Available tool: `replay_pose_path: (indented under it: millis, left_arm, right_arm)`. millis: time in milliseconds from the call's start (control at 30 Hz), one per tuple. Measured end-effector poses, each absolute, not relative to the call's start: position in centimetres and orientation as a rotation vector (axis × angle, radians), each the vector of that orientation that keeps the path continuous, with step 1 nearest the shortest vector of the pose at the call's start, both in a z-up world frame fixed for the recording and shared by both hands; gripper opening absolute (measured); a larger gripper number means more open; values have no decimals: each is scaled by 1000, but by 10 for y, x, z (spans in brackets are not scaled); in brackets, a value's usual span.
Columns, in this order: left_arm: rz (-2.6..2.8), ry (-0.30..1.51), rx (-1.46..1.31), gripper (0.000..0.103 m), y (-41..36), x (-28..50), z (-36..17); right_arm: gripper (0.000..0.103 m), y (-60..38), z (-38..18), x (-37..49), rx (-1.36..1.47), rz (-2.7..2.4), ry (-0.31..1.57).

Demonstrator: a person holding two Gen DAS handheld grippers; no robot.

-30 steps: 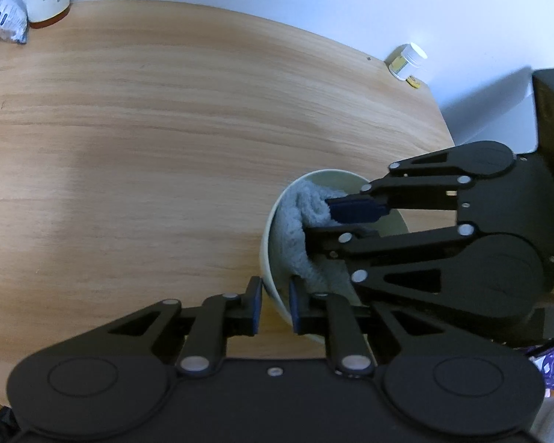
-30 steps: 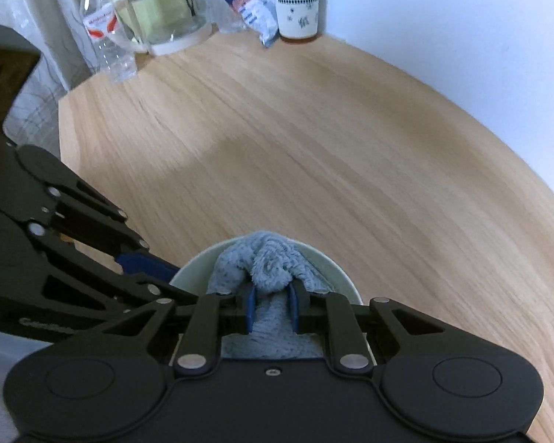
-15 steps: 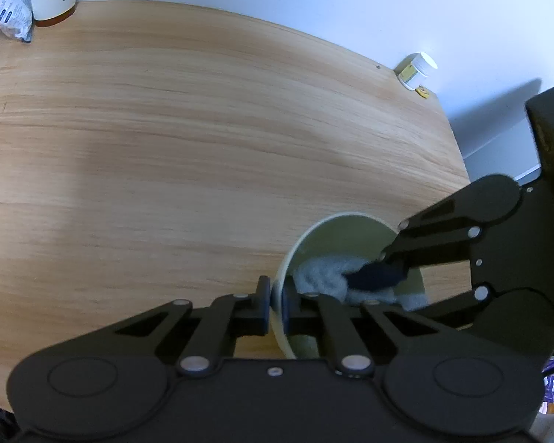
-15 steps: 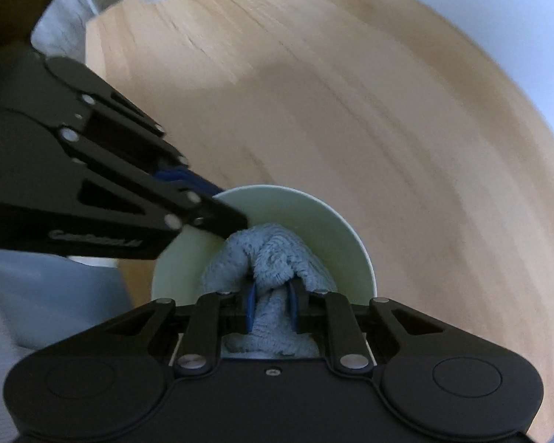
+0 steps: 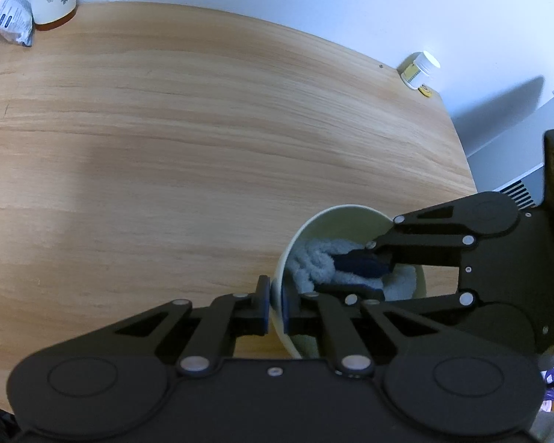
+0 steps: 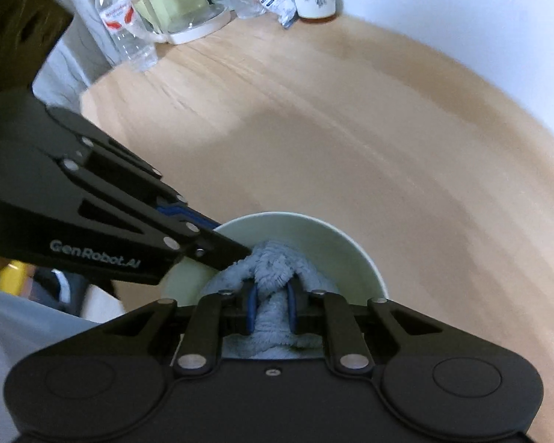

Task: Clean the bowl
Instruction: 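Scrub the towel around the bowl's bottom with the right gripper while the left holds the rim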

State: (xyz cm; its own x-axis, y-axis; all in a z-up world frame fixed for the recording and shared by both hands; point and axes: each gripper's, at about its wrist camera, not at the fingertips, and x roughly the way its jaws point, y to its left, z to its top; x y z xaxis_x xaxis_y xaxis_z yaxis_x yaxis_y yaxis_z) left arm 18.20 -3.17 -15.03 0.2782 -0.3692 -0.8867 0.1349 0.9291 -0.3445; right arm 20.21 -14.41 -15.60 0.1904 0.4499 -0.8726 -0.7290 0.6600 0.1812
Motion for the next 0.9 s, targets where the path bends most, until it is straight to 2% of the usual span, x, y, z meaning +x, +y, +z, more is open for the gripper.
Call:
replay_pose_path:
  millis: [100,333,667,800,900]
  left_arm:
    - [-335,1241,-220,5,-32,183,-151]
    - [-335,1239,-203,5,-34,182,-150]
    - [-316,1251,-231,6,-30,185,-151]
    - [-312,1250,-235,7,-28,185,-151]
    - [-305,1244,-239,5,-27,186,-151]
  right_arm:
    - [16,-136,-152,198,-426,815,1075]
    - [17,-130,-147,196,-596,829,1180]
    - [18,-147,-151,216,-206,923,1365]
    - [17,-151,-161,213,-103,893,1340]
    - [17,-150,-161,207,-139,869,1259]
